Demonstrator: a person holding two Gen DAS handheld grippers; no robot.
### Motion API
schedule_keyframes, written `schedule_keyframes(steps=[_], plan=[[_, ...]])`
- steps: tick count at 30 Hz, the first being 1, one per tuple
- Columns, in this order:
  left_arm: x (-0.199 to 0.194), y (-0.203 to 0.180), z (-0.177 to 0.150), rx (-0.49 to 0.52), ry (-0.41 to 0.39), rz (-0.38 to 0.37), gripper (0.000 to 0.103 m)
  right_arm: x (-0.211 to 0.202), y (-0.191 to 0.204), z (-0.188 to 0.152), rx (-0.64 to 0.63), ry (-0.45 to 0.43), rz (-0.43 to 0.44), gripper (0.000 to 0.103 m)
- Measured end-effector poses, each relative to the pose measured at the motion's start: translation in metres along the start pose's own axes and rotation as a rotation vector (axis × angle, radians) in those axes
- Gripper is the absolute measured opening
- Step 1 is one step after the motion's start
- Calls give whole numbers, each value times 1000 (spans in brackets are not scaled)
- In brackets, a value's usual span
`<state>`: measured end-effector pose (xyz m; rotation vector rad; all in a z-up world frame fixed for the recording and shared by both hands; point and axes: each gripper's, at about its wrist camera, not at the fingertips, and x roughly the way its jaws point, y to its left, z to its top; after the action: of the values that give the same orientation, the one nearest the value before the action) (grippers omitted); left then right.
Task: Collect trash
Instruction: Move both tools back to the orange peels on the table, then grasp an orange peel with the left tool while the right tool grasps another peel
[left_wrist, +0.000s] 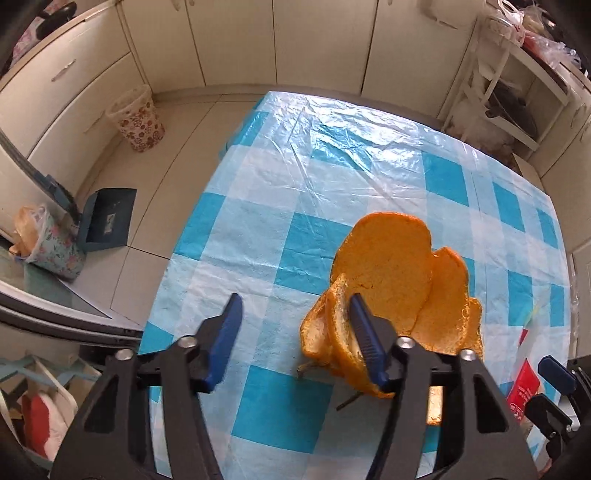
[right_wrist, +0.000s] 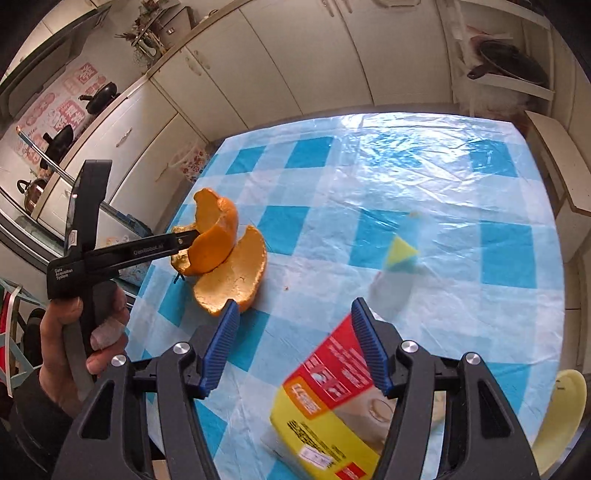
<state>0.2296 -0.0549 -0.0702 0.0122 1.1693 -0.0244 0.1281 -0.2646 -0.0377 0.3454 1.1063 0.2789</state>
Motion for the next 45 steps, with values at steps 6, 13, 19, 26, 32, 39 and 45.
schedule_keyframes(steps=[6, 13, 19, 26, 32, 39, 45], plan=[[-13, 5, 1, -39, -9, -117, 7, 32, 14, 7, -1, 17, -1, 61], [-58, 26, -4, -119, -113, -314, 7, 55, 38, -1, -104, 32, -83, 61], [-95, 59, -2, -203, -250, -502, 7, 39, 35, -1, -128, 14, -100, 61], [-98, 67, 0, -242, -239, -562, 7, -10, -6, 1, -110, 11, -226, 74], [-98, 64, -1, -235, -238, -569, 7, -6, -38, -23, -111, 132, -320, 79], [-94, 65, -4, -237, -223, -564, 7, 5, -23, -18, -132, 133, -294, 79], [-92, 71, -4, -249, -221, -567, 7, 24, -7, -22, -206, 173, -316, 81]])
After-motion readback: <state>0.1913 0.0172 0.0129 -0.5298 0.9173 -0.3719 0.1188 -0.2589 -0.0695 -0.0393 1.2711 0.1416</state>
